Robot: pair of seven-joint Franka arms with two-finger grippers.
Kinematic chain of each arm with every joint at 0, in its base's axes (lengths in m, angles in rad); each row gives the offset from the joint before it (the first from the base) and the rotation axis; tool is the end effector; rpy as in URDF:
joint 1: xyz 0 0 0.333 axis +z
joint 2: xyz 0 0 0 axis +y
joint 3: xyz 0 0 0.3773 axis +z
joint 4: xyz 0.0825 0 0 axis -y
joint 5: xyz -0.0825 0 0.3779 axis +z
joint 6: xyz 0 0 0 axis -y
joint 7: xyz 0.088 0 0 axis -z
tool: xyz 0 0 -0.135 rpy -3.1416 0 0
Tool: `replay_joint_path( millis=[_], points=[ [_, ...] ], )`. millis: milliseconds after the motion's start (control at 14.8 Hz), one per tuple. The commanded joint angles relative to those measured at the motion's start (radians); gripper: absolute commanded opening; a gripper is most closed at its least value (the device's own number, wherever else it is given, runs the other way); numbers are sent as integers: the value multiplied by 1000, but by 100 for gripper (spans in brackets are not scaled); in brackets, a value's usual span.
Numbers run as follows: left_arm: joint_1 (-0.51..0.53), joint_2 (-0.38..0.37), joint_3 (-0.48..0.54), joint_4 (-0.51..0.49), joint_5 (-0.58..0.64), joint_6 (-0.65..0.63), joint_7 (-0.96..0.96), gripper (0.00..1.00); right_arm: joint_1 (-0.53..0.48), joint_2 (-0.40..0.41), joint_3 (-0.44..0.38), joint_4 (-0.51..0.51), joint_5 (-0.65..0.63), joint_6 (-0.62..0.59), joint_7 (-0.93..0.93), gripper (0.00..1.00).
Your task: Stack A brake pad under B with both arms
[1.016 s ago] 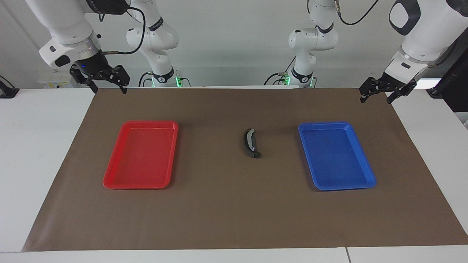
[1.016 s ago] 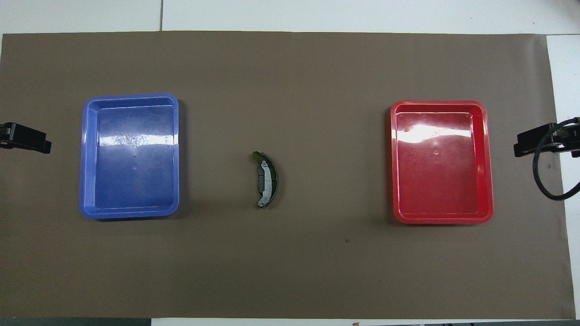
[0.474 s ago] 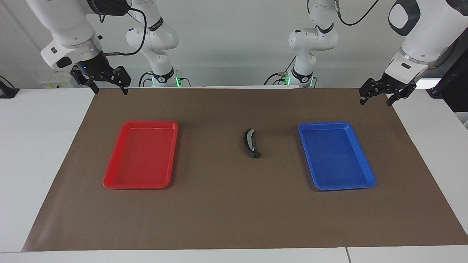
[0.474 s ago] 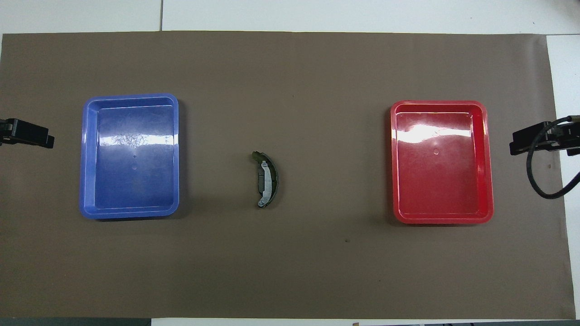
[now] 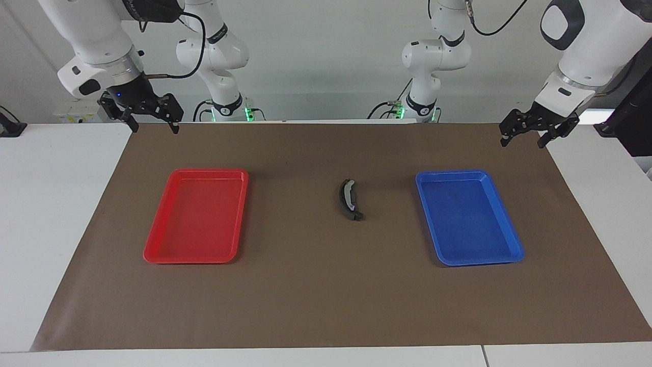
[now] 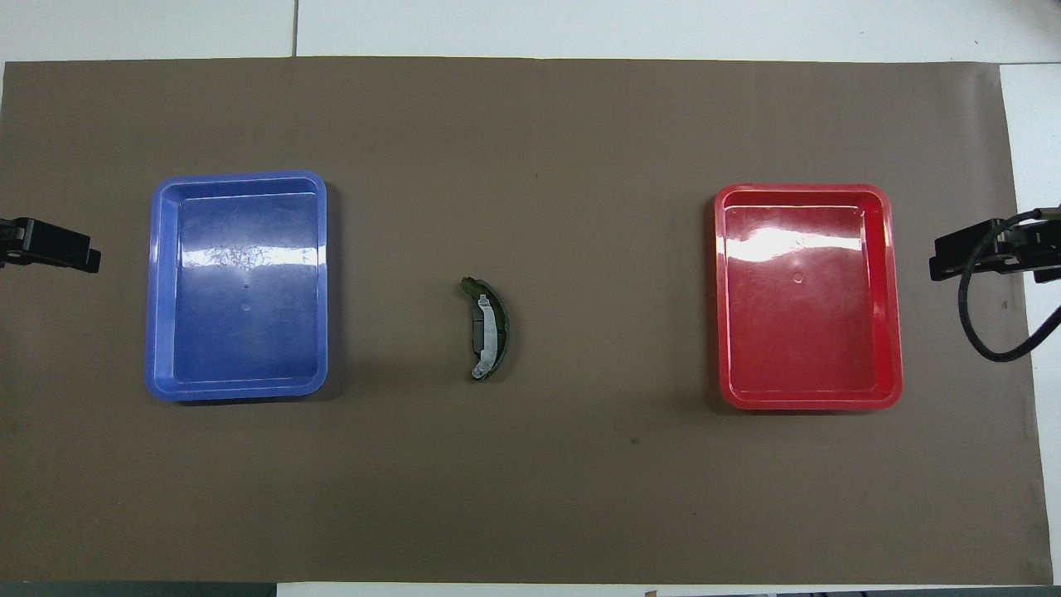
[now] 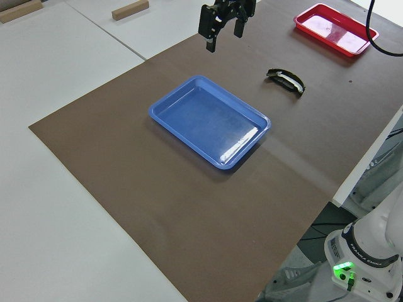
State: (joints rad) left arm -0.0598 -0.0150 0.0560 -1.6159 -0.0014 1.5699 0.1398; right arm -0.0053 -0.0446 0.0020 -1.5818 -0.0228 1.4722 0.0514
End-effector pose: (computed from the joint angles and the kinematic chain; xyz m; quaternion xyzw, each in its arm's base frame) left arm 0.5408 -0.0020 0.6449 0.9973 -0.0717 -0.0154 0.0022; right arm 0.5195 -0.0049 0.6684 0.9990 -0.0281 -0.0322 0.0122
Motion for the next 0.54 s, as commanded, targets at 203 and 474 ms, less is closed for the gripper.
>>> replay_joint_path(
  millis=[203,474],
  points=[
    [2,-8,-5,8,12,-41,7,99,-2,5,4,11,14,-4,8,100],
    [-2,-11,-10,2,11,-37,11,99,-2,3,4,9,15,-12,1,100]
  ],
)
